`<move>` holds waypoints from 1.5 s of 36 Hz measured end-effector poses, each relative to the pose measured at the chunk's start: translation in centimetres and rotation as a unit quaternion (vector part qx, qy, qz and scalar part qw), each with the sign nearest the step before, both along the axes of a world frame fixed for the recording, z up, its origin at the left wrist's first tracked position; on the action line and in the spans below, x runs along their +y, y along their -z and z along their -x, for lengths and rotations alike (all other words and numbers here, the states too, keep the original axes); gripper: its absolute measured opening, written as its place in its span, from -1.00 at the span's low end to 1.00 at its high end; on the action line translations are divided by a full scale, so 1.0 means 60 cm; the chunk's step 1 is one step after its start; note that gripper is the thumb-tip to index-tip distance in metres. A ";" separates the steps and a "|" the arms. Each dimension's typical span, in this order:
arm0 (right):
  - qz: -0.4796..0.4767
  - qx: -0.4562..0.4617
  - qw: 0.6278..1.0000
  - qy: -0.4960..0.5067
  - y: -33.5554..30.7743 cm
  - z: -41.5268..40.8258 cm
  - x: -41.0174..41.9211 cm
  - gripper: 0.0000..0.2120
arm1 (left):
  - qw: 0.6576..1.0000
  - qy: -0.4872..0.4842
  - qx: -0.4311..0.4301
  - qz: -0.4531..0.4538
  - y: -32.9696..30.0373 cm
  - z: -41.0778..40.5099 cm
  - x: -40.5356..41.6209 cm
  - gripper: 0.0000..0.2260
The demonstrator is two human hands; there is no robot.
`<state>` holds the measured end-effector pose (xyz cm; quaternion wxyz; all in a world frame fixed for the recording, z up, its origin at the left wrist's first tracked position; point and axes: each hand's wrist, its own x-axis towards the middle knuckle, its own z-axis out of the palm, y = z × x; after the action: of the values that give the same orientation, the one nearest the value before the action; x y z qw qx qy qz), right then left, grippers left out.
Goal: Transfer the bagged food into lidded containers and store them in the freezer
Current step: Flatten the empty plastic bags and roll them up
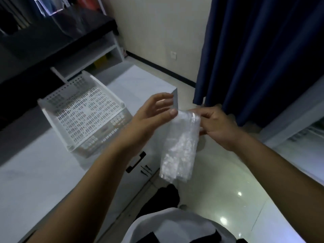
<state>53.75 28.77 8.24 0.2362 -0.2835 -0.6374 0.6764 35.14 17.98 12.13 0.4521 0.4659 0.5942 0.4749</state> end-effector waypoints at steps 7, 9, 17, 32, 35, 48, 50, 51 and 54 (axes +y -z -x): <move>0.070 0.010 0.996 0.052 0.021 -0.038 0.095 -0.67 | 0.991 0.085 -0.077 0.070 0.072 -0.039 0.146 -0.52; 0.098 0.007 0.994 0.054 0.028 -0.051 0.137 -0.70 | 0.986 0.092 -0.119 0.073 0.096 -0.041 0.192 -0.53; 0.243 0.014 0.965 0.091 0.042 -0.077 0.312 -0.58 | 0.965 0.061 -0.245 0.066 0.174 -0.037 0.390 -0.68; 0.289 -0.091 0.914 0.269 0.124 -0.015 0.579 -0.90 | 0.943 0.051 -0.289 0.159 0.270 -0.016 0.596 -0.63; 0.317 -0.117 0.908 0.248 0.163 -0.007 0.628 -0.78 | 0.950 0.013 -0.263 0.169 0.297 -0.011 0.618 -0.68; -0.425 -0.251 0.811 -0.314 0.353 0.031 0.848 -0.05 | 0.792 -0.285 -0.443 0.307 0.381 -0.024 0.685 -0.69; -0.476 -0.185 0.800 -0.315 0.373 0.038 0.859 -0.25 | 0.756 -0.289 -0.500 0.307 0.395 -0.028 0.688 -0.72; -0.491 -0.147 0.803 -0.304 0.380 0.044 0.865 -0.38 | 0.742 -0.287 -0.524 0.303 0.402 -0.030 0.690 -0.73; -0.511 -0.068 0.789 -0.334 0.403 0.075 0.884 -0.65 | 0.722 -0.266 -0.576 0.276 0.424 -0.033 0.690 -0.68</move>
<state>49.28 81.81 -15.95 0.0617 0.0639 -0.9594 0.2676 37.10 59.41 -13.29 0.6709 -0.2204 0.4234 0.5675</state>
